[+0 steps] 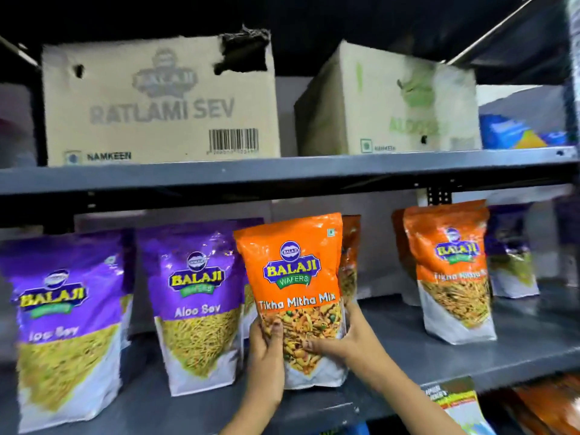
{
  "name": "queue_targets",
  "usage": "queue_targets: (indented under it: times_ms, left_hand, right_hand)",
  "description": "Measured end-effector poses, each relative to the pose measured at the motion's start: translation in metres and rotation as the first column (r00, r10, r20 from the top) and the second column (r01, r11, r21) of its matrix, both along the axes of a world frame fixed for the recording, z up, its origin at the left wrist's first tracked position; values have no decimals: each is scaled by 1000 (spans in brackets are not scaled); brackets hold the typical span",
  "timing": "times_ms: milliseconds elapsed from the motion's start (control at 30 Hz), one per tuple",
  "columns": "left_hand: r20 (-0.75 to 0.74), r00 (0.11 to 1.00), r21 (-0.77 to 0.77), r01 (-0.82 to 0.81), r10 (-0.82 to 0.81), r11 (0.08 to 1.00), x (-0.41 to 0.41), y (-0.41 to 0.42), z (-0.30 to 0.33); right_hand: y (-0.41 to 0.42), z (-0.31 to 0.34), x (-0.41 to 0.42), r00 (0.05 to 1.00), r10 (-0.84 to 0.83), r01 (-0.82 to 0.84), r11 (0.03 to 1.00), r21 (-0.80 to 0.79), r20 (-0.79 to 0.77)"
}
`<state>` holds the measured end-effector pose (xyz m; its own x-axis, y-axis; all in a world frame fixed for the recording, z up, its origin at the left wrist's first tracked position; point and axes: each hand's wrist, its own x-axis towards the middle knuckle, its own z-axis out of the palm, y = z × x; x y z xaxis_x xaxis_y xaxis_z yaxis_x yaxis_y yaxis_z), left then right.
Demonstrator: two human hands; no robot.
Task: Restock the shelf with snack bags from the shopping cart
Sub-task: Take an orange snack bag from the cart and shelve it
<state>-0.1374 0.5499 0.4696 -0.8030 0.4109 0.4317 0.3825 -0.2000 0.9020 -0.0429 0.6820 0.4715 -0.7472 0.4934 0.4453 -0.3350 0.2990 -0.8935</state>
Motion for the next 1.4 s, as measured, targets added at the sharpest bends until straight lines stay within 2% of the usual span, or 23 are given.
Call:
queue_targets:
  times_ms: [200, 400, 500, 633, 800, 900, 1400]
  left_hand:
    - [21, 999, 18, 26, -26, 999, -21, 56, -3]
    - [8, 970, -10, 242, -242, 970, -28, 80, -16]
    - [-2, 938, -87, 344, -346, 935, -32, 84, -23]
    - [6, 918, -266, 385, -398, 884, -27, 89, -25]
    - [17, 919, -500, 349, -394, 793, -20, 89, -25]
    - [10, 931, -583, 302, -365, 754, -19, 87, -26]
    - [29, 928, -512, 332, -370, 792, -23, 89, -32]
  right_hand:
    - [48, -2, -23, 999, -48, 48, 999, 12, -25]
    - [64, -27, -37, 987, -109, 98, 991, -94, -120]
    - [65, -25, -37, 974, -152, 125, 979, -161, -168]
    - [71, -25, -35, 937, -283, 227, 939, -260, -203]
    - [74, -24, -30, 878, -443, 381, 876, -296, -182]
    - [76, -24, -29, 859, -482, 420, 857, -300, -173]
    - [77, -28, -32, 888, -430, 375, 882, -287, -163]
